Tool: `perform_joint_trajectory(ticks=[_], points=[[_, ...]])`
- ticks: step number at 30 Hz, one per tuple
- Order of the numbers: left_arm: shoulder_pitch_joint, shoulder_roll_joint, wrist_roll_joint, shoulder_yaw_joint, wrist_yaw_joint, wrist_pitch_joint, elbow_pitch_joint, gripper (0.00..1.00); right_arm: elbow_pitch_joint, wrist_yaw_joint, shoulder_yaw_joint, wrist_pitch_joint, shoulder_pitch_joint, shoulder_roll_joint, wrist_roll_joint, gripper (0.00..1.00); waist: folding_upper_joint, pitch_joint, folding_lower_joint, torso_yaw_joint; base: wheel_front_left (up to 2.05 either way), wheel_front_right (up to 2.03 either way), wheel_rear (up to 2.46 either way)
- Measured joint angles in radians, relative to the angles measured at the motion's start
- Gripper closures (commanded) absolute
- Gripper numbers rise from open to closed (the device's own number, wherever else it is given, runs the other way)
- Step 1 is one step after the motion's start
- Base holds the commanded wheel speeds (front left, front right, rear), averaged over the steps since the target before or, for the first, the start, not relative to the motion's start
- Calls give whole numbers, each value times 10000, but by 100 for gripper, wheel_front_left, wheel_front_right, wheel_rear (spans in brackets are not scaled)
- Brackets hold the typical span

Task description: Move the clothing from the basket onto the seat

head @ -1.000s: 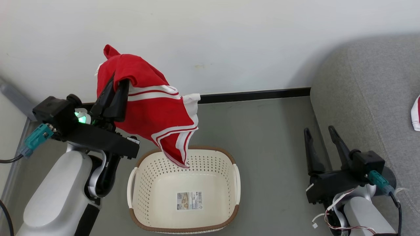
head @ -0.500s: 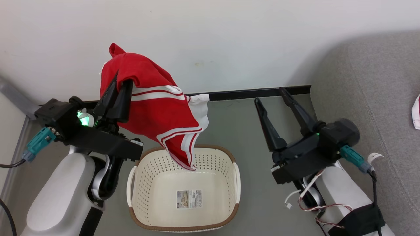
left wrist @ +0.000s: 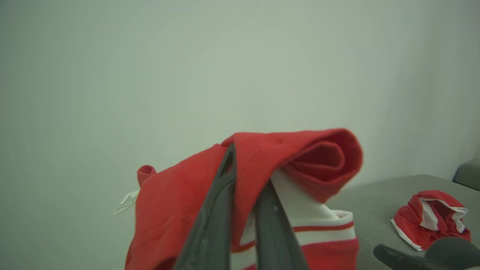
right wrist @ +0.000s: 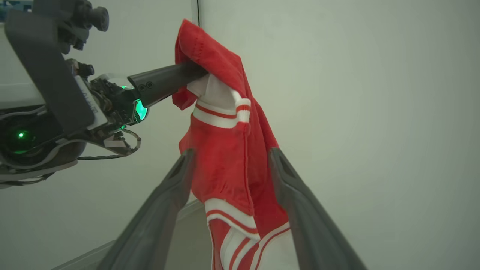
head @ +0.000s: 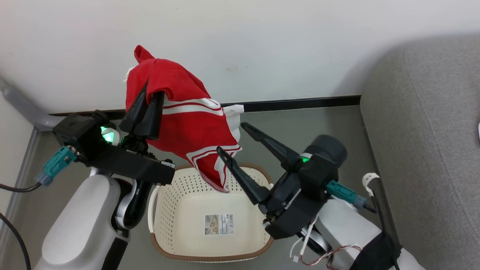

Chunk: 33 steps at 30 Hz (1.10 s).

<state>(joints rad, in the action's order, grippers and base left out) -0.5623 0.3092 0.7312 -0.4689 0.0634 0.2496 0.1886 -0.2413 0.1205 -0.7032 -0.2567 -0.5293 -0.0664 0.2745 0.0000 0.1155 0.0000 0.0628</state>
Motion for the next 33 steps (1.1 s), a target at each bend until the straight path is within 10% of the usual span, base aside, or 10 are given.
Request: perform_joint_trajectory(ticks=[17, 18, 20, 31, 33], points=[[-310, -633, -217, -541, 341, 0, -157, 100, -2800, 29, -2004, 63, -1870, -15, 1177, 0, 1, 257, 0, 691, 0, 0, 0], [-313, -639, -219, -558, 343, 0, -148, 100, -2915, 27, -2140, 90, -1960, -21, 1279, 15, 1, 266, 0, 730, 0, 0, 0], [-327, -673, -291, -587, 347, 0, -113, 100, -3018, 27, -2351, 88, -2106, -25, 1544, 100, 1, 282, 0, 806, 0, 0, 0], [-318, -652, -374, -401, 428, 0, 414, 100, -3231, -376, -2700, 75, -2635, -21, 2677, 100, 1, 265, 0, 904, 0, 0, 0], [-277, -623, -376, -309, 428, 0, 564, 72, -3242, -416, -2823, 75, -2682, -21, 2892, 100, 1, 234, 0, 851, 0, 0, 0]])
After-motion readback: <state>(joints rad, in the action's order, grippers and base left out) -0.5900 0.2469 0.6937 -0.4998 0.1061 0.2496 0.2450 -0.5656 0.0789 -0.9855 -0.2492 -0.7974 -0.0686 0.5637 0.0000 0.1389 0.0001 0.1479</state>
